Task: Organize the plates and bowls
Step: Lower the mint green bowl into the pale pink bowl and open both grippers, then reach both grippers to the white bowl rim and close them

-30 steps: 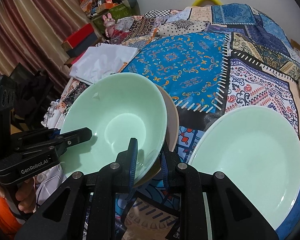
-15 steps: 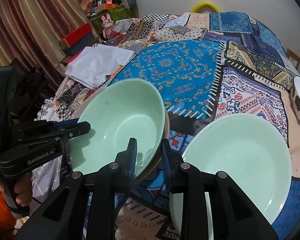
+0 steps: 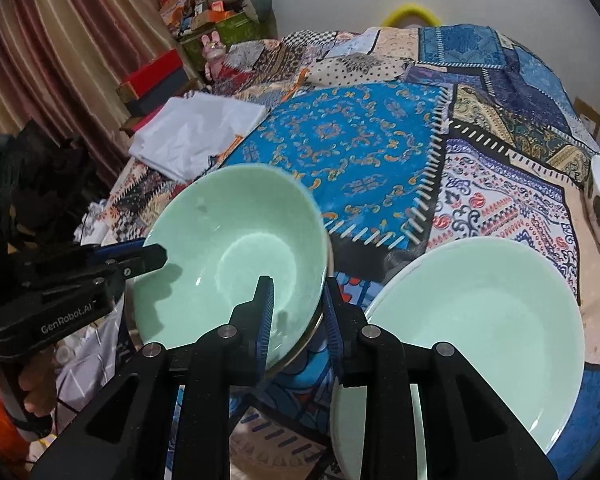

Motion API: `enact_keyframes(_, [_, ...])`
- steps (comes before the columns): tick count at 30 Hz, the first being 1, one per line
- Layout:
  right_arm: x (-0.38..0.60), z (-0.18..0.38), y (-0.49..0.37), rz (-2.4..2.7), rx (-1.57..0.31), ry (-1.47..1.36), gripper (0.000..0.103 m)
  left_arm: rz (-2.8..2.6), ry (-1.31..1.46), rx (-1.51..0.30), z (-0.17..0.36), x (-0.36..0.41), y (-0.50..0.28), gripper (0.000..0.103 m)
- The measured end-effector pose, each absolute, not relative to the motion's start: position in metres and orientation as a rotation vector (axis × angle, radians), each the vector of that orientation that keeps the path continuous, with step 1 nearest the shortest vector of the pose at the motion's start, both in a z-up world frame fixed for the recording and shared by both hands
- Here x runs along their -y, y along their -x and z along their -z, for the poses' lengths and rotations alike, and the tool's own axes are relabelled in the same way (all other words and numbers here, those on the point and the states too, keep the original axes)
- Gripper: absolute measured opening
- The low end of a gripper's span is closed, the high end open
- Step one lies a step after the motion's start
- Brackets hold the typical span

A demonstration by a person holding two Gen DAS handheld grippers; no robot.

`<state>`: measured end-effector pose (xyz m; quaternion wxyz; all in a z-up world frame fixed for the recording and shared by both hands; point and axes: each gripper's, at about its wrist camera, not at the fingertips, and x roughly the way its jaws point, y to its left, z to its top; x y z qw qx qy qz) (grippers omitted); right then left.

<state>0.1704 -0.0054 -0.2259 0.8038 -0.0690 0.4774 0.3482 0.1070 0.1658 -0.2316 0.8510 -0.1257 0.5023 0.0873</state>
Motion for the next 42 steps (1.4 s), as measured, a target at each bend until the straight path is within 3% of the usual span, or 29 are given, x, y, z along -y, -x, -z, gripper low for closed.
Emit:
enact_keyframes(16, [0.061, 0.182, -0.168, -0.707, -0.914, 0.099, 0.030, -0.206, 0.156, -0.973, 0.179, -0.147, -0.107, 0.018])
enact_keyframes(19, [0.082, 0.166, -0.170, -0.678, -0.868, 0.078, 0.038, -0.183, 0.148, -0.936, 0.160, -0.133, -0.109, 0.028])
enact_keyframes(21, [0.099, 0.153, -0.172, -0.647, -0.828, 0.064, 0.049, -0.167, 0.140, -0.898, 0.145, -0.120, -0.110, 0.043])
enact_keyframes(24, [0.121, 0.140, -0.174, -0.605, -0.786, 0.047, 0.057, -0.147, 0.109, -0.832, 0.123, -0.099, -0.112, 0.063])
enact_keyframes(30, [0.166, 0.121, -0.187, -0.523, -0.741, -0.002, 0.063, -0.101, 0.084, -0.747, 0.092, -0.062, -0.128, 0.091])
enact_keyframes(42, [0.239, 0.113, -0.221, -0.356, -0.690, -0.031, 0.065, 0.014, 0.036, -0.737, 0.082, 0.010, -0.195, 0.093])
